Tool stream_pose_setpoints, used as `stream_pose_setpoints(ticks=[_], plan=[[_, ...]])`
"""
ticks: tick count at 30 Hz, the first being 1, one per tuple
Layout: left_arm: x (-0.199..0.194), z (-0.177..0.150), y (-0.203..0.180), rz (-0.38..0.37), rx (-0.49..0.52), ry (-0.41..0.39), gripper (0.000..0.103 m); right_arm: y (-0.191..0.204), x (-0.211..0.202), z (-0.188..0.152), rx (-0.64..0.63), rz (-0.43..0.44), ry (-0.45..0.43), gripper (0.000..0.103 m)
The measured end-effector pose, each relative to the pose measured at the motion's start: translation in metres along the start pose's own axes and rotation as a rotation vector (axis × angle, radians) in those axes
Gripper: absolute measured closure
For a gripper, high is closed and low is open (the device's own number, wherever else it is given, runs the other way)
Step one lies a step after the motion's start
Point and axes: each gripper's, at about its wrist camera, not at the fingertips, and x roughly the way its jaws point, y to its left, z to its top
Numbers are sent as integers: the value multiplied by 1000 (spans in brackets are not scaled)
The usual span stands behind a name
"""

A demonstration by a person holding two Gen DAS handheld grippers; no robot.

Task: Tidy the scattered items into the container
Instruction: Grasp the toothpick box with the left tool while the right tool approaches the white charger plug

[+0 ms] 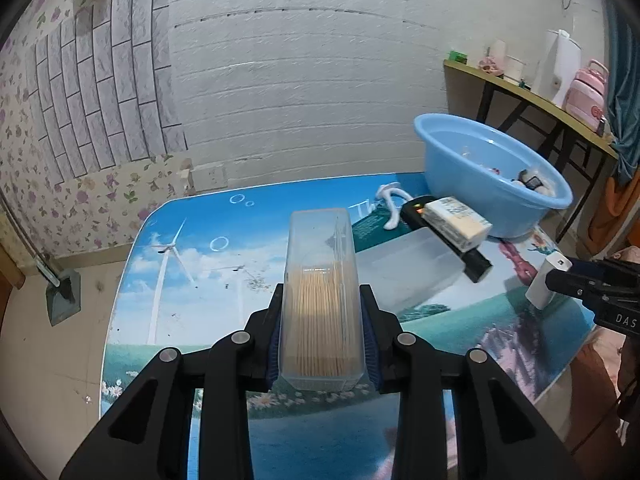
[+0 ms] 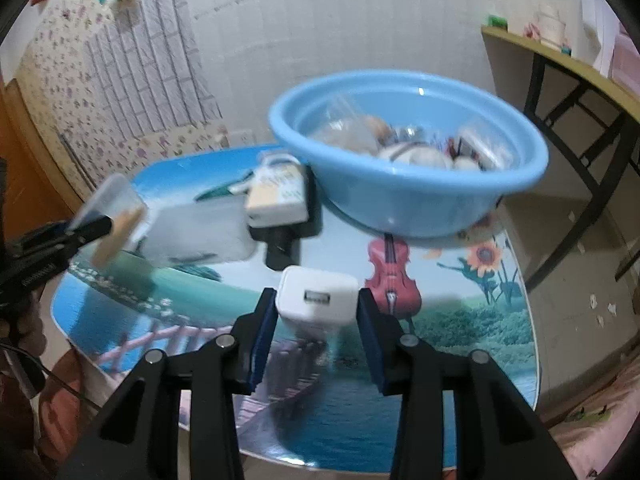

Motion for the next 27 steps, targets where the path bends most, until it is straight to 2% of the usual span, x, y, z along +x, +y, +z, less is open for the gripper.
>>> stream_pose_setpoints(ticks=[6, 8, 13, 21, 27], plan=[[-7, -2, -8, 6, 20, 3, 71, 2, 0, -4, -14, -8, 5, 64], [-9, -1, -9, 11, 22, -2, 71, -9, -1, -13, -4, -7, 16, 64], [-11, 1, -10, 14, 22, -5, 71, -10, -10, -25, -6, -21, -16, 64], [-8, -1, -13, 9, 29, 10, 71, -8, 2, -36, -8, -6, 41, 65], [-9, 0, -10, 14, 30, 8, 71, -8, 9, -38, -20, -15, 49, 65]])
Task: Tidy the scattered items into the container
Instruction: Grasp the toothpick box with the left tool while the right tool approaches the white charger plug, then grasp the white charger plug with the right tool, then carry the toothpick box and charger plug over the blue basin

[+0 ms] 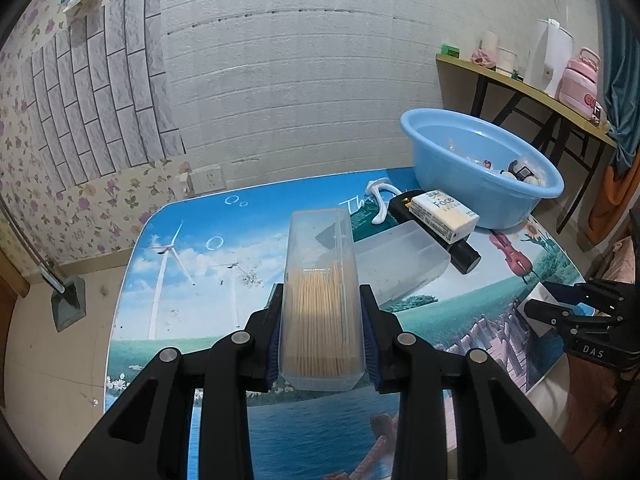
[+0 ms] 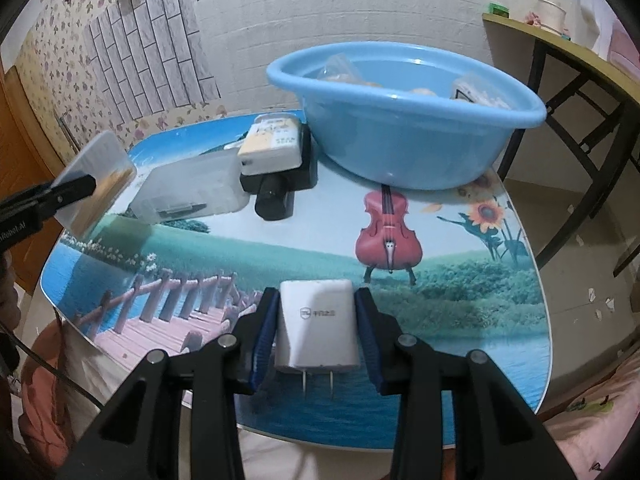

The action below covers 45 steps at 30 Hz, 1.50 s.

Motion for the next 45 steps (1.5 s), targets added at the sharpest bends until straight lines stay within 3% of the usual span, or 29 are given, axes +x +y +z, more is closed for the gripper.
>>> stream_pose_setpoints(ticks=[6, 10, 13, 15, 16, 17, 25, 29, 32, 45], plan=[[0, 1, 2, 2, -2, -1, 71, -1, 5, 1, 3, 9, 19, 64], [1, 0, 1, -2, 3, 4, 71, -2, 10, 2, 13, -7, 20, 51], [1, 0, 0, 2, 8, 6, 71, -1, 14, 4, 10, -35, 2, 51], [1, 0, 0, 5, 8, 4, 71, 0, 16, 4, 5, -33, -4, 51], [0, 0, 1, 6, 5, 2, 71, 0, 16, 4, 4, -25, -9, 64], [1, 1, 1, 6, 4, 0, 71, 0, 15, 3, 6, -11, -17, 65], [-16, 10, -9, -3, 23, -47, 71, 0, -19, 11, 22, 0, -132, 66], [-21, 18, -17, -20, 19, -67, 71, 2, -41, 19, 37, 70, -189, 66], [-24, 27, -27, -37, 30, -86, 71, 14, -52, 29, -3, 72, -244, 66], [-4, 74, -74, -109, 78, -108, 71, -9, -71, 68, 26, 106, -328, 66]])
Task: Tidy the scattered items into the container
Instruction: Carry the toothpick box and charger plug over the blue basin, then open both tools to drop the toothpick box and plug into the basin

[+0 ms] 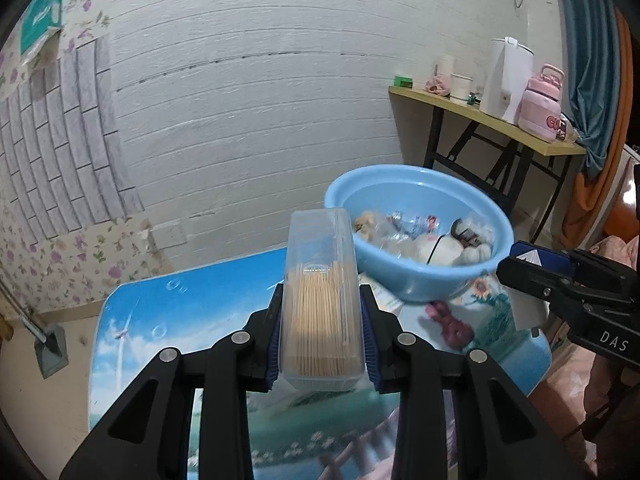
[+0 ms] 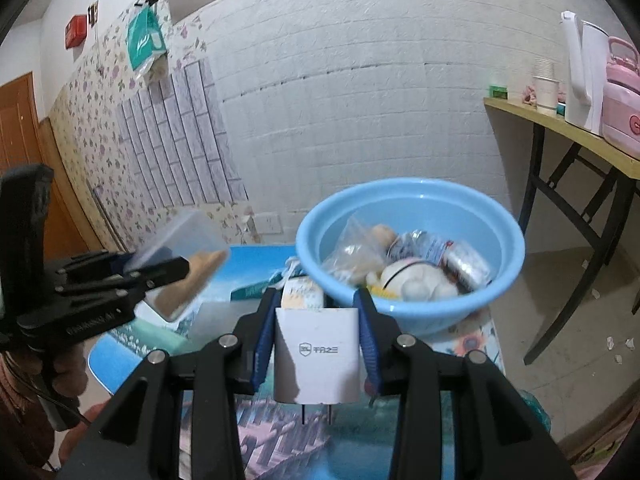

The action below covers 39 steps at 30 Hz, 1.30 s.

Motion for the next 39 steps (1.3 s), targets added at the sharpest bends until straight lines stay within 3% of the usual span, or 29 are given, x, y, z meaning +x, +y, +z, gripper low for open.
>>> stream_pose_setpoints(ticks=[7, 16, 31, 33, 39], plan=[[30, 26, -28, -37, 36, 9, 71, -38, 12, 20, 44, -34, -17, 66], [79, 49, -60, -72, 78, 52, 71, -85, 43, 22, 96, -50, 11, 66], [108, 68, -83, -84, 131, 41, 71, -107, 76, 30, 82, -46, 63, 66], [109, 68, -84, -97, 137, 46, 67, -108, 79, 29, 91, -43, 62, 66], [95, 67, -88, -100, 156, 7, 42, -106, 79, 27, 97, -50, 72, 60]])
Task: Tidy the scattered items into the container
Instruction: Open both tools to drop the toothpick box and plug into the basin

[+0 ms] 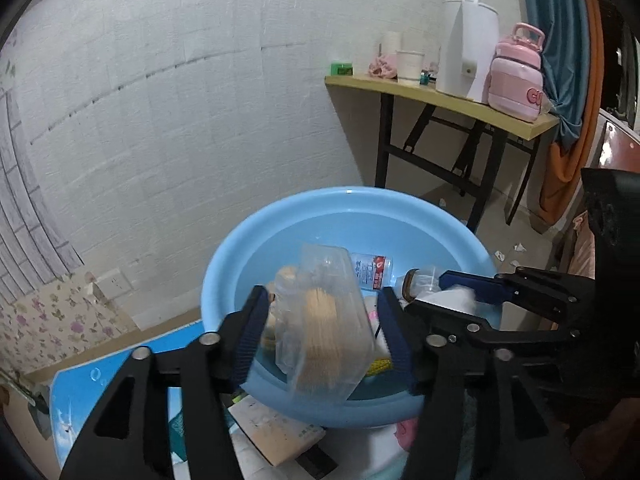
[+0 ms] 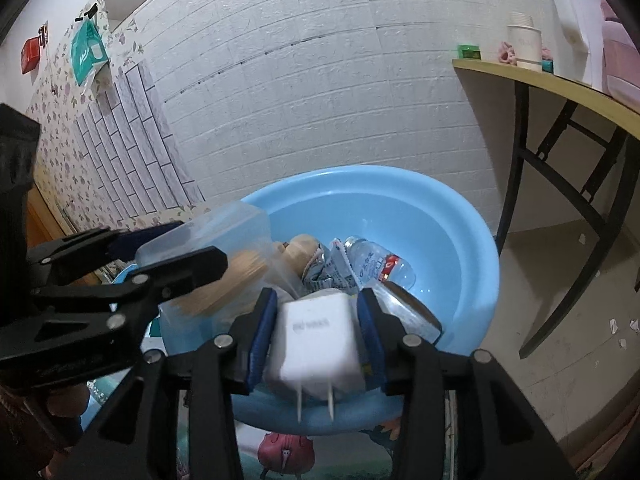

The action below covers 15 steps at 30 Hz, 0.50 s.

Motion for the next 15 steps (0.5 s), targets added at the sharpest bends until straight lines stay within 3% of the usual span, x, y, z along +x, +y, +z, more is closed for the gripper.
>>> stream_pose_setpoints(ticks=[4, 15], plan=[[-15, 0, 3, -2, -7, -24, 41, 0, -7, -2, 13, -17, 9, 52], [-64, -23, 23, 40, -50, -54, 41, 16, -39, -19, 20, -52, 15, 51]])
